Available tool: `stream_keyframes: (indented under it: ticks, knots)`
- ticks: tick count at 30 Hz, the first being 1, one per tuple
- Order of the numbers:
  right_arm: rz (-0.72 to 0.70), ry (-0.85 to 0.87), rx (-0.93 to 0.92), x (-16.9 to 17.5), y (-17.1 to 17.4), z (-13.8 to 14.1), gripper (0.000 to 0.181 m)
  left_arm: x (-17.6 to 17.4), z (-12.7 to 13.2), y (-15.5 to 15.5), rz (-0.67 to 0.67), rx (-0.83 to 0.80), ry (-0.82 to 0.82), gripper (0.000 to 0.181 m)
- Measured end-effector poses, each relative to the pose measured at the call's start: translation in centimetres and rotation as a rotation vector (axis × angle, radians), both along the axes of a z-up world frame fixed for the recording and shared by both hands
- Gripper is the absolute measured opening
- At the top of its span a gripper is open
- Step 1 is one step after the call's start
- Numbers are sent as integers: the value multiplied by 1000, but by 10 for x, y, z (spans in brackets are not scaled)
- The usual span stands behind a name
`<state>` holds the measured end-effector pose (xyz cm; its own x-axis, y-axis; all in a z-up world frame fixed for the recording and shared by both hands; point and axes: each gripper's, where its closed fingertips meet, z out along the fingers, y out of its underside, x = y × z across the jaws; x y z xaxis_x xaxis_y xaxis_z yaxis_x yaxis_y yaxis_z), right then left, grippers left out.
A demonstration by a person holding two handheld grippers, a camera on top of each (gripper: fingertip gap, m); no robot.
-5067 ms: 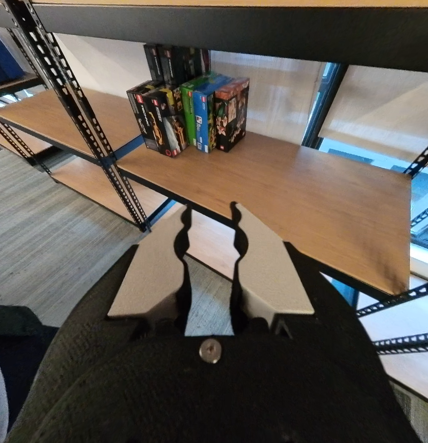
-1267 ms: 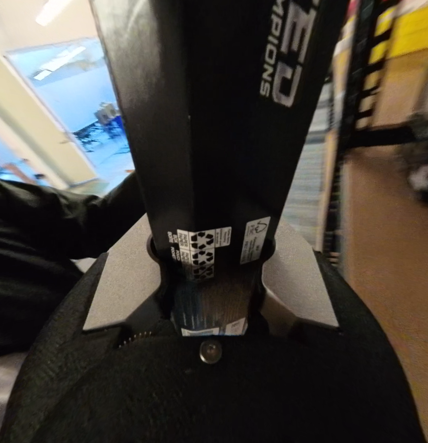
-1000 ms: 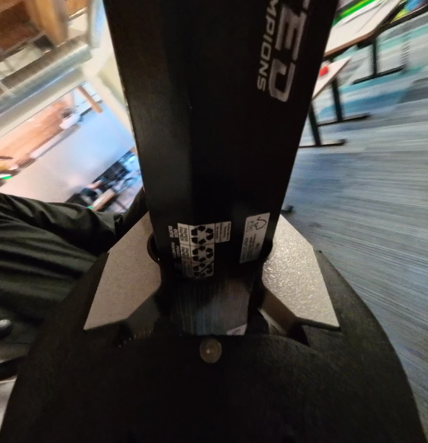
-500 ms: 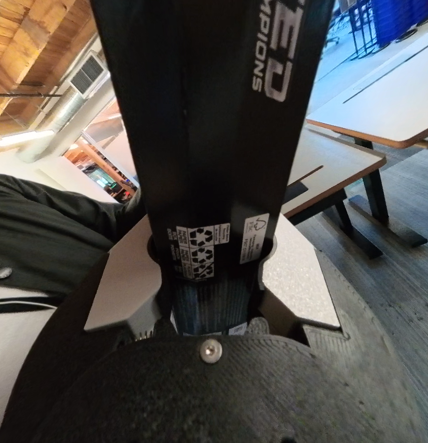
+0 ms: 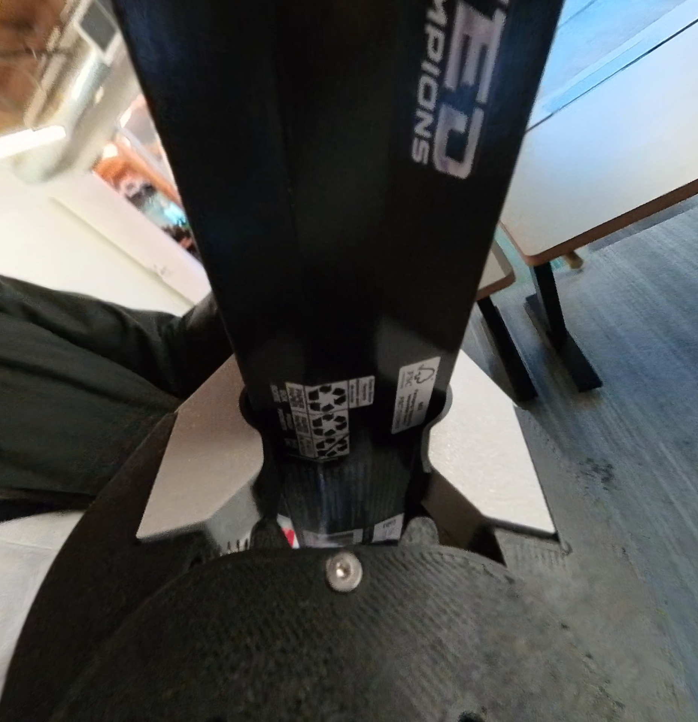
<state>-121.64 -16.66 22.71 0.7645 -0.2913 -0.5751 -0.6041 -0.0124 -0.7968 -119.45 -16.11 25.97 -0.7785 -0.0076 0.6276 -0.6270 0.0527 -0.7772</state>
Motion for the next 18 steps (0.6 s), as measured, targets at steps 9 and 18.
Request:
stream_keyframes:
  ticks: [9, 18]
  knots:
    - [385, -77, -105, 154, 34, -51, 83, 151, -46, 44, 345, -20, -93, 75]
    - [557, -174, -70, 328, 149, -80, 88, 313, -69, 156, 546, 168, -214, 73]
